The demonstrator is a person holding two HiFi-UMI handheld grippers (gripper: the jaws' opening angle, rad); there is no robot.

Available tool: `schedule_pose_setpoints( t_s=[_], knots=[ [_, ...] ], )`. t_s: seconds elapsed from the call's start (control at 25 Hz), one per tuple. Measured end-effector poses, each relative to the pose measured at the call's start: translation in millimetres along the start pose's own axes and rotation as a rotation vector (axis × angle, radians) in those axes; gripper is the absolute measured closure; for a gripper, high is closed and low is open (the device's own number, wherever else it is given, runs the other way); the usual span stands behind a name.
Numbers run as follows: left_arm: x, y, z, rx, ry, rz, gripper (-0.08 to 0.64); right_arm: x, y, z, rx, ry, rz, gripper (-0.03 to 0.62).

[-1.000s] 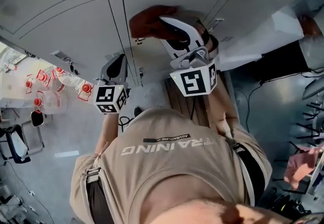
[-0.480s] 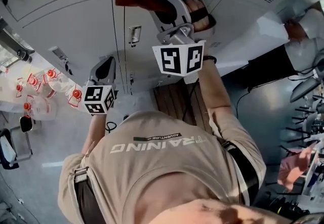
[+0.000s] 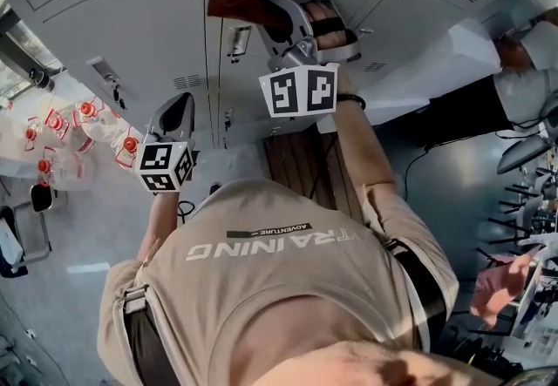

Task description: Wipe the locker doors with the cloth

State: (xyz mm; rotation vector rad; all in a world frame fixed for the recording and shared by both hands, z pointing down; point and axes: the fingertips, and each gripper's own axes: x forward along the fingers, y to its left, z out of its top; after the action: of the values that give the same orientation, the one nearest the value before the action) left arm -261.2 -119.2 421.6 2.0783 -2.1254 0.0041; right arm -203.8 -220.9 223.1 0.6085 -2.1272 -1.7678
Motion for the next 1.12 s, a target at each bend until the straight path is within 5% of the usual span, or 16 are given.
schedule_pose_setpoints(
  t_s=[0.24,0.48,0.8,1.12],
  knots=[
    [-1,-7,-8,-0.033,0.007,-0.022,0.554,-1,77,-14,0.055,0.043,0.155,0.537],
    [-5,-7,-13,-0.038,0.020,-0.025,0.554,-5,114,-22,0.122,0.068,0.152,0.537],
    [-5,-3,-19,-0.086,0.024,-0.023,0.554,-5,216,-45,0.132,0.119,0.321,0.537],
    [-1,0,-21,-0.131,0.013,-0.025,0.554,-9,347,-73,0.154,0.219,0.616,0.537]
  ],
)
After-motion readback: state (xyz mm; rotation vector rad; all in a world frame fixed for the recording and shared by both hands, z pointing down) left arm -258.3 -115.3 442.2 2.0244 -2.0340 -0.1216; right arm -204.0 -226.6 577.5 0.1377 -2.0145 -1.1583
